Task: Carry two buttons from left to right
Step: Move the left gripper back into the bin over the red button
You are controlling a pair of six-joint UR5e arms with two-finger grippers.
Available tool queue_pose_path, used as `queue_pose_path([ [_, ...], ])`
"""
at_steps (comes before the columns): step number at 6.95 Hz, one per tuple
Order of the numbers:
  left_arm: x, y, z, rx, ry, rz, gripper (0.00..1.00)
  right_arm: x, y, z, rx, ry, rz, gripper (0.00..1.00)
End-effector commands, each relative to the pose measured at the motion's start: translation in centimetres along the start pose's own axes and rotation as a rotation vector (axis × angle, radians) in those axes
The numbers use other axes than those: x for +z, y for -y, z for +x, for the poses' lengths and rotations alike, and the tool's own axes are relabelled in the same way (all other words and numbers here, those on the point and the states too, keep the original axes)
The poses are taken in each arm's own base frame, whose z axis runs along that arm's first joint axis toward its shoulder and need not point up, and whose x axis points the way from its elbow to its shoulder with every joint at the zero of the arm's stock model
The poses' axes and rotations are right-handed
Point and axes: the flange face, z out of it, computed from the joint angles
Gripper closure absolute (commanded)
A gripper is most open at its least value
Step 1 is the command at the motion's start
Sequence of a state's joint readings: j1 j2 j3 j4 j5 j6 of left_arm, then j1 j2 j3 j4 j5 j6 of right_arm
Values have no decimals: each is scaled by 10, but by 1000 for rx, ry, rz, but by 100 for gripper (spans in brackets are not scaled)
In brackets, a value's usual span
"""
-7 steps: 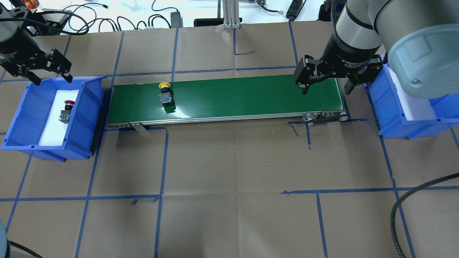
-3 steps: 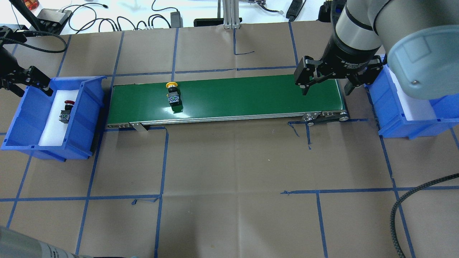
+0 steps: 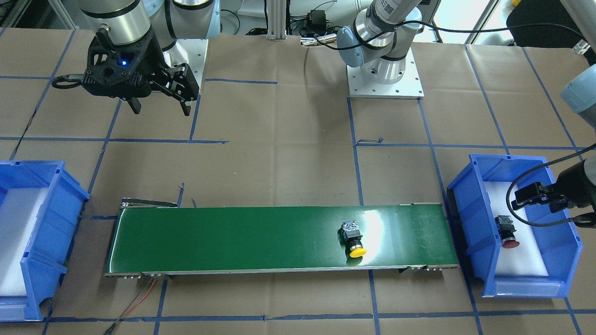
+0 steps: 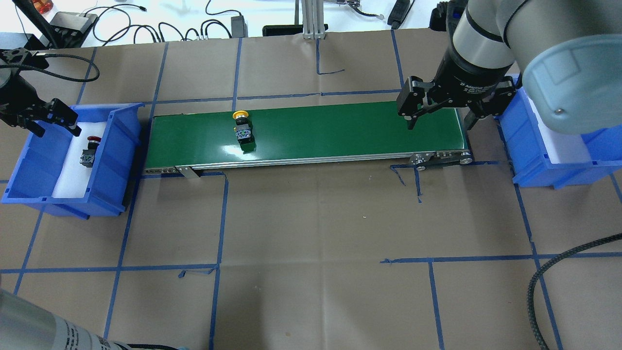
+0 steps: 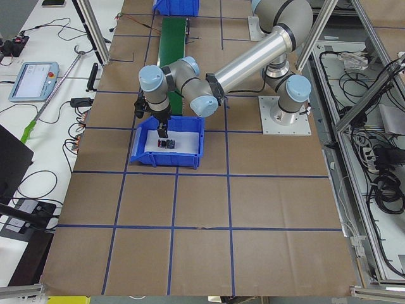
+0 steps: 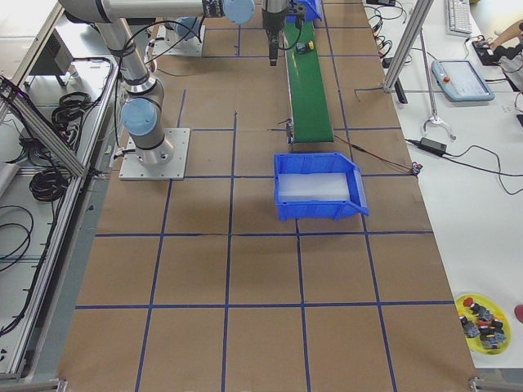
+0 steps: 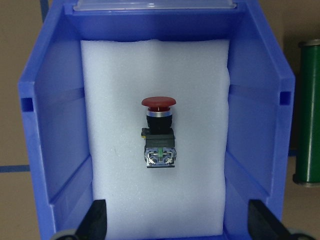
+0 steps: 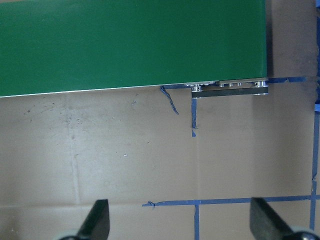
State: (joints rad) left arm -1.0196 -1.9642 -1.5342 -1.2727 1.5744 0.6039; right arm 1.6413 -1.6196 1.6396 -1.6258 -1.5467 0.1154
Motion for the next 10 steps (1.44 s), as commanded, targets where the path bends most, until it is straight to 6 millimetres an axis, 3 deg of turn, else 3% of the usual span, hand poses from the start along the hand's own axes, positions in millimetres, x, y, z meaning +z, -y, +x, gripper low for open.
queue_pose_path([
  [1, 50, -1, -2, -2, 21, 38, 1, -1, -1, 0, -5, 1, 2, 0],
  [3, 82, -3, -8, -14, 26, 45, 1, 1, 0, 0, -7, 0, -1, 0],
  [5, 101, 1, -11, -16, 20, 37, 1, 1, 0, 1, -5, 0, -3, 0],
  [6, 100, 3, -10, -14, 23, 43, 1, 4, 1, 1, -5, 0, -6, 0],
  [7, 101, 4, -8, -10, 21, 43, 9, 0, 0, 1, -5, 0, 0, 0],
  [8, 101, 5, -9, -10, 21, 43, 26, 0, 0, 1, -4, 0, 0, 0],
  [10, 98, 6, -10, -5, 26, 47, 74, 0, 0, 1, -4, 1, 2, 0],
])
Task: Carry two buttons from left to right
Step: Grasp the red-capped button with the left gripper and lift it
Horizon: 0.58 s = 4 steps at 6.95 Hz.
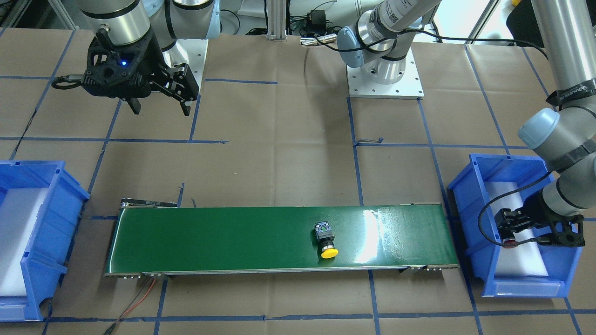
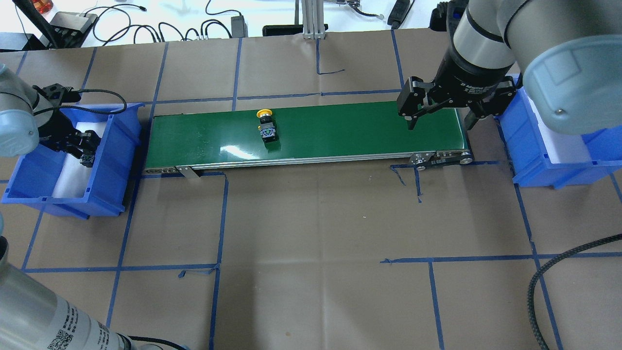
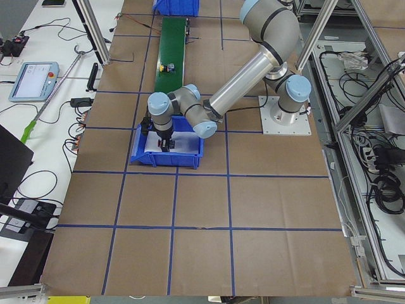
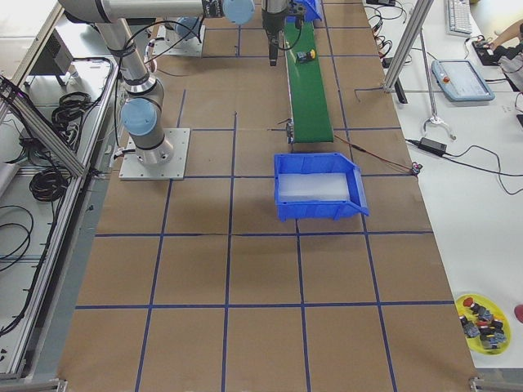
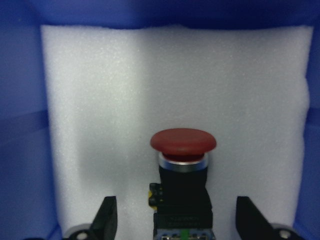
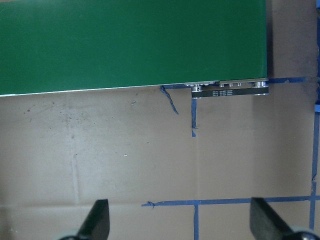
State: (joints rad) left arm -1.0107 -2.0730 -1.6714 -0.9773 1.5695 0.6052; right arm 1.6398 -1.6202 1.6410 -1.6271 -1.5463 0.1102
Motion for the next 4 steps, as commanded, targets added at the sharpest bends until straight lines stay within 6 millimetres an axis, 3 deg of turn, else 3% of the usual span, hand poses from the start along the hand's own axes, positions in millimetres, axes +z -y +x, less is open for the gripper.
queue_pose_path([
  [1, -9, 5, -3, 4, 10, 17, 85, -3, 0, 0, 0, 1, 6, 0],
  [3, -46, 8, -5, 7, 39, 55, 88, -6, 1, 0, 0, 1, 11, 0],
  [4, -89, 0, -4, 5, 31, 35, 88, -6, 1, 0, 0, 1, 12, 0],
])
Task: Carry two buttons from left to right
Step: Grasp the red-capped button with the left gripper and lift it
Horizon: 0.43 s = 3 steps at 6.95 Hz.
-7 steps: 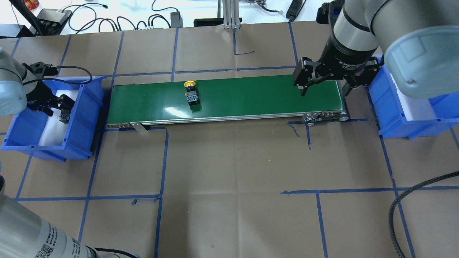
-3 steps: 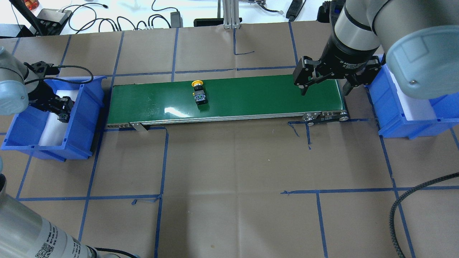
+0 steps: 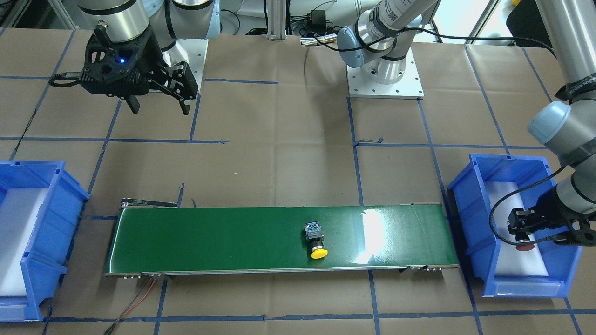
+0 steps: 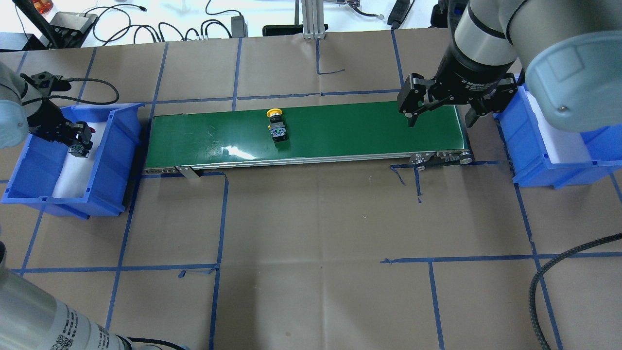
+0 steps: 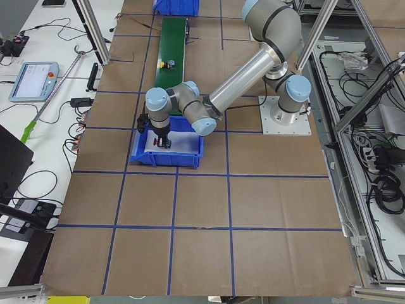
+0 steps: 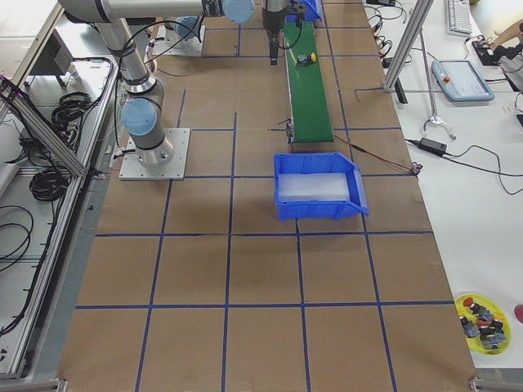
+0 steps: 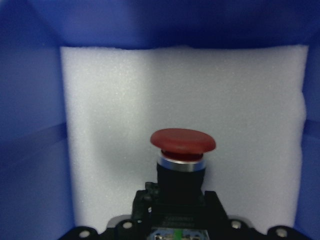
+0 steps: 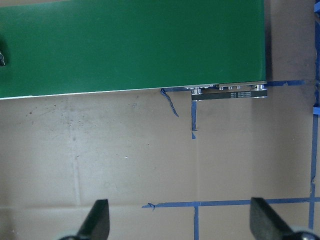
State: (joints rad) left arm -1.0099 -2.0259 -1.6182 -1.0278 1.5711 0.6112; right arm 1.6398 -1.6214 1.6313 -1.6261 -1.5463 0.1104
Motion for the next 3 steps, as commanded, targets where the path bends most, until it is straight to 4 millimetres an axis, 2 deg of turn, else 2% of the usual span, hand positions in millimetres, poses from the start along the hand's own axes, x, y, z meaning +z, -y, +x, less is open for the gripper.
queue_pose_path([
  [1, -86, -14, 6, -1, -7, -26, 88, -1, 0, 0, 0, 0, 2, 0],
  [2, -120, -25, 14, -4, -17, -45, 88, -2, 1, 0, 0, 1, 5, 0],
  [3, -129, -29, 18, -6, -17, -45, 87, -1, 0, 0, 0, -1, 4, 0],
])
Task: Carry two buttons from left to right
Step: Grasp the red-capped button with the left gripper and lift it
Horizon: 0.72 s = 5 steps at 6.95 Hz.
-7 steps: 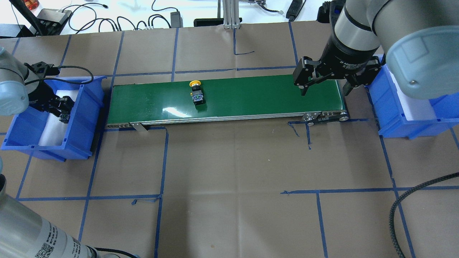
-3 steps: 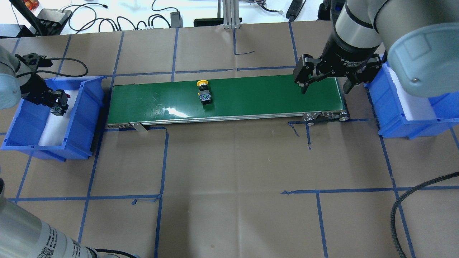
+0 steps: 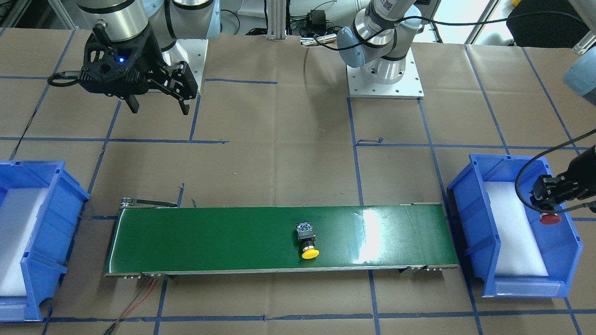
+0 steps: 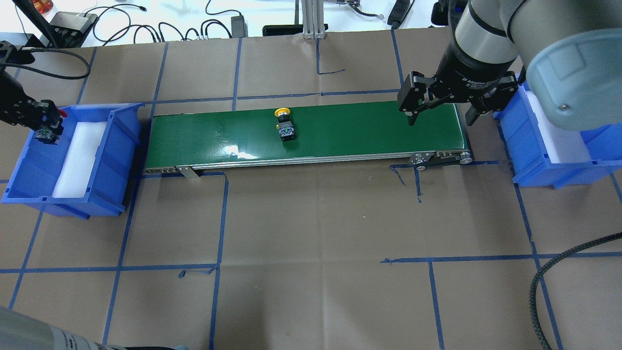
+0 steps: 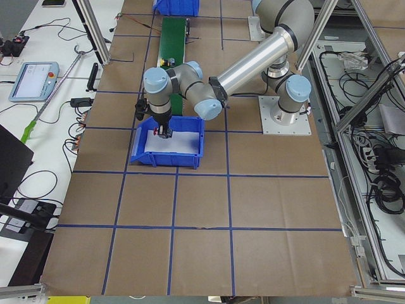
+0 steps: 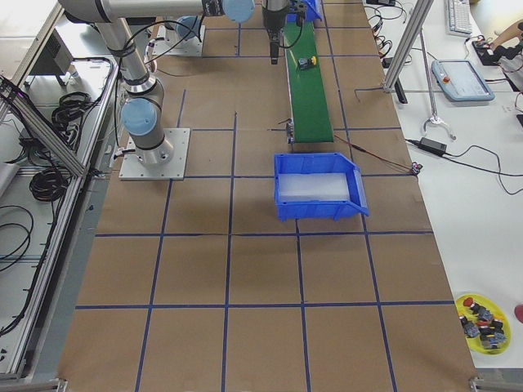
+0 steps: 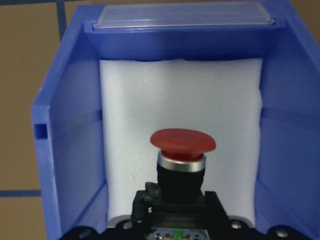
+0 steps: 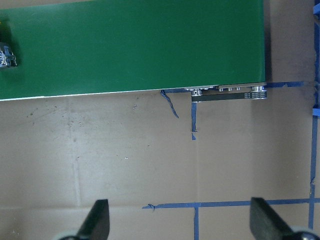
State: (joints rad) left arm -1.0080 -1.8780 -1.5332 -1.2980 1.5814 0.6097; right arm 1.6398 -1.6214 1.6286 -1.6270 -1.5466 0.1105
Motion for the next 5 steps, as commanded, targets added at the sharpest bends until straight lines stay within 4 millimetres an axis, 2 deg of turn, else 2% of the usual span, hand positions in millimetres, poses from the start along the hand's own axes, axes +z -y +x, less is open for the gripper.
queue_pose_path([
  [1, -22, -6, 12, -5, -6, -11, 87, 0, 0, 0, 0, 0, 0, 0],
  [2, -12, 2, 23, -25, -22, -18, 87, 2, 0, 0, 2, 0, -3, 0],
  [3, -14, 14, 56, -50, -19, -15, 87, 0, 0, 0, 1, 2, 0, 0],
  [4, -15, 25, 102, -106, -15, -17, 87, -1, 0, 0, 1, 2, 1, 0],
  [5, -18, 27, 150, -154, -14, -20, 87, -1, 0, 0, 3, 3, 6, 0],
])
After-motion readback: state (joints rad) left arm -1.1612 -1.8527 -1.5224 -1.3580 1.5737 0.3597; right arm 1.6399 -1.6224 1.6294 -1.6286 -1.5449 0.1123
